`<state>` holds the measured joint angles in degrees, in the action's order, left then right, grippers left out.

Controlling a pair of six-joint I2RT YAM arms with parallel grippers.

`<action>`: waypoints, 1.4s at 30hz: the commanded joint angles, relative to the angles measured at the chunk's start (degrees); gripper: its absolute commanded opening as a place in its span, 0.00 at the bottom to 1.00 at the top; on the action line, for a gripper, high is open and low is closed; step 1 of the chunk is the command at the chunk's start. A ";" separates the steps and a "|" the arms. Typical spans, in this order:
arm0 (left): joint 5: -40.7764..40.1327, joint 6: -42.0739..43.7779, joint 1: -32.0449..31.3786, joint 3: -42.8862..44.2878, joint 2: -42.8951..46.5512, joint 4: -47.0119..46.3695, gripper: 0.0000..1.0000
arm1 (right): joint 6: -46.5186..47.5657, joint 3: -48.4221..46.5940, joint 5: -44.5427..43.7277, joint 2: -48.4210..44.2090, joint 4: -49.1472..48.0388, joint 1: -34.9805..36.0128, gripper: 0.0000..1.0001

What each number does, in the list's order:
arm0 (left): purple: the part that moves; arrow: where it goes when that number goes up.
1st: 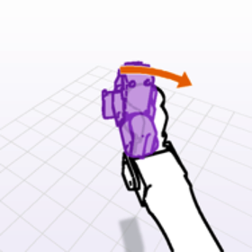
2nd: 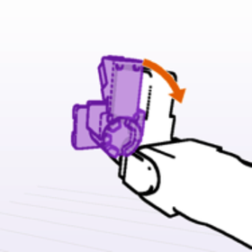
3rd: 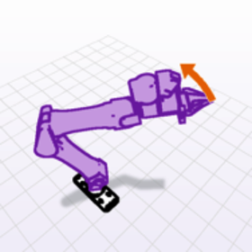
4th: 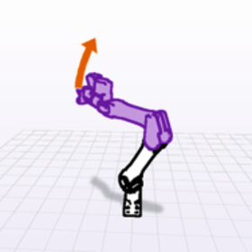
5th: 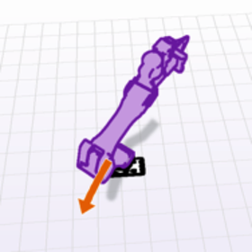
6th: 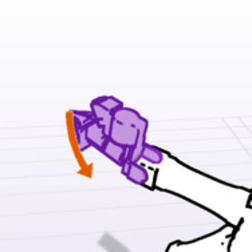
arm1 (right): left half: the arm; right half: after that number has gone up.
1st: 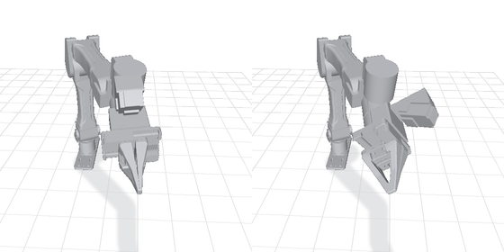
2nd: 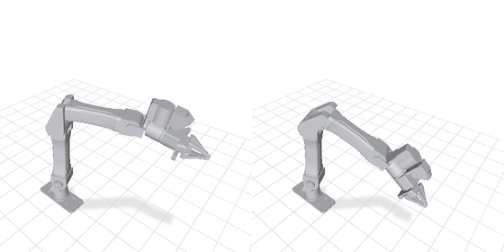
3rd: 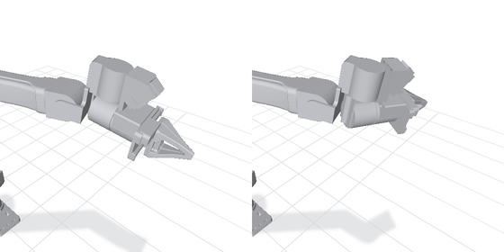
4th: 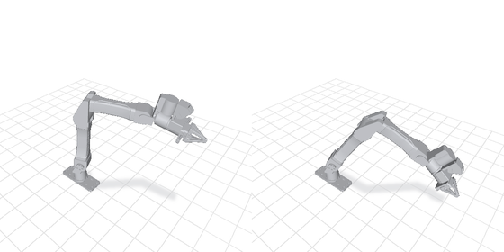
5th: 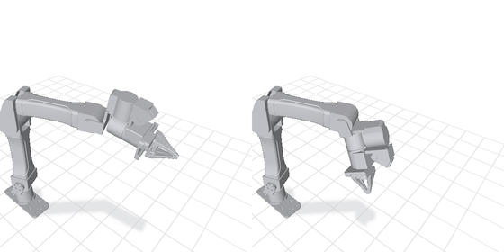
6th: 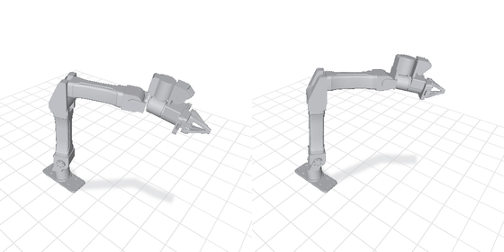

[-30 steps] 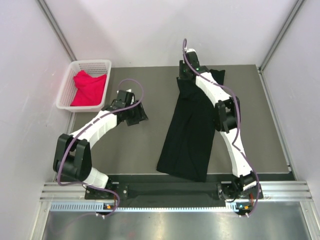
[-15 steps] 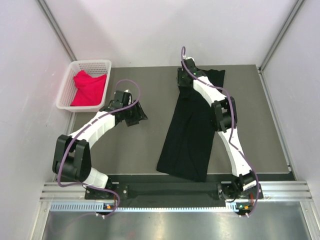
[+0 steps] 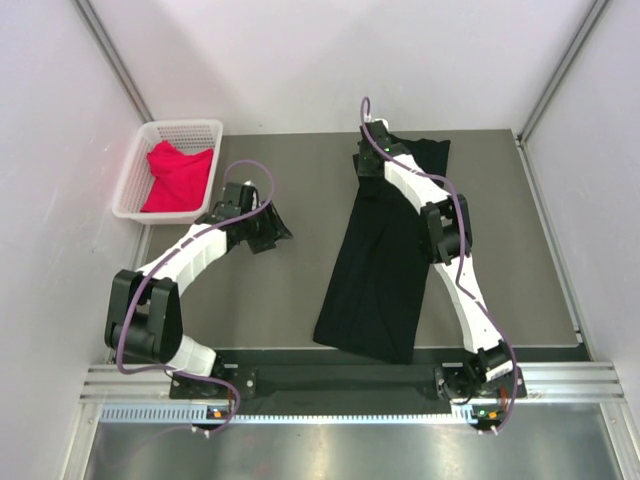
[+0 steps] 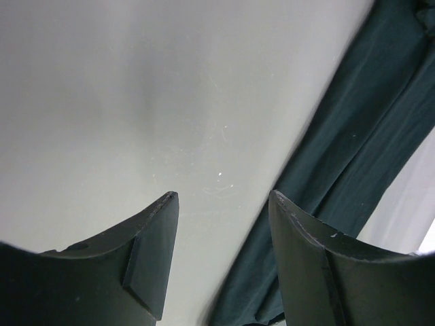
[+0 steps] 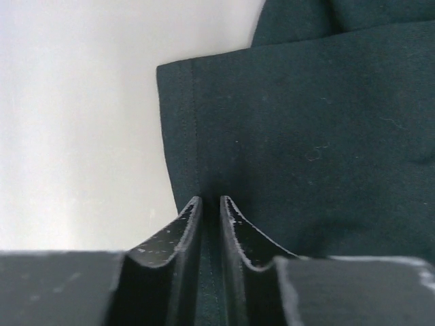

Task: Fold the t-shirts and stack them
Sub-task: Fold the tshirt

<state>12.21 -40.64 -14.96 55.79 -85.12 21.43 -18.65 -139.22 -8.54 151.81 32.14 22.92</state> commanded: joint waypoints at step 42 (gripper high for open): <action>6.25 0.30 0.37 9.25 -6.55 -0.07 0.59 | -52.00 56.66 37.98 -22.08 -68.95 -18.34 0.00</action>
<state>17.17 -41.39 -14.92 62.06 -91.07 21.56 -63.46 -86.24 26.24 134.21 -23.97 5.65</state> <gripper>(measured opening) 0.598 0.007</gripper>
